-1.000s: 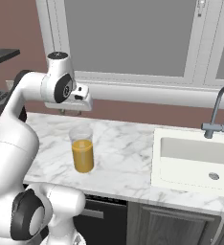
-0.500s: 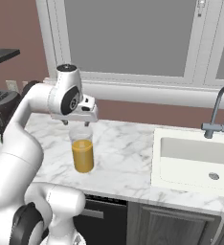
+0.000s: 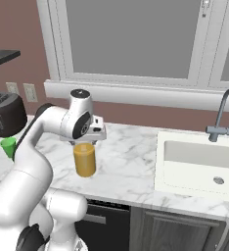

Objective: Place the pitcher and cup on the dining counter for serving.

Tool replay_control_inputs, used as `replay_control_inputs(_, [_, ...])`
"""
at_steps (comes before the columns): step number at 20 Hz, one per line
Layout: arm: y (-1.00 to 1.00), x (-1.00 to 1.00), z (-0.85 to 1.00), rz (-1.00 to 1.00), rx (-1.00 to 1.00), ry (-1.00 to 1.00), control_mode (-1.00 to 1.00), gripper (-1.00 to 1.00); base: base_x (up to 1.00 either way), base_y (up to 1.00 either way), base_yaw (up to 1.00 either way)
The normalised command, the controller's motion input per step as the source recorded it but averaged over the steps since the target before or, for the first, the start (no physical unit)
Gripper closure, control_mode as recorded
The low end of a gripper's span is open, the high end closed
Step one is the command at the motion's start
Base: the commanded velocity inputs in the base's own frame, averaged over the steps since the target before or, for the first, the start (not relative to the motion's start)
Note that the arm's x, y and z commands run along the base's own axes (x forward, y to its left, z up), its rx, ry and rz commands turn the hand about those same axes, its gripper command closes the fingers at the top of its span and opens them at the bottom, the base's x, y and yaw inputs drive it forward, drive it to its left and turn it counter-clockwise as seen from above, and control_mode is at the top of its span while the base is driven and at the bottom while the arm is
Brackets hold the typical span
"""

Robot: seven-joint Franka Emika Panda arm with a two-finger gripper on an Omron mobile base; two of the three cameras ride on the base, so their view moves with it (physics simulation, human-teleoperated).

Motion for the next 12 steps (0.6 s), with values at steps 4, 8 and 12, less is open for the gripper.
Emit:
replay_control_inputs(4, [-0.01,0.04,-0.2,0.09,0.0,0.02,-1.0,-1.0,0.0,0.0,0.0])
replay_control_inputs(8, [0.0,0.09,-0.16,0.05,0.0,0.05,-1.0,-1.0,0.0,0.0,0.0])
replay_control_inputs(12, [0.0,0.09,-0.18,0.01,0.0,0.03,-1.0,-1.0,0.0,0.0,0.0])
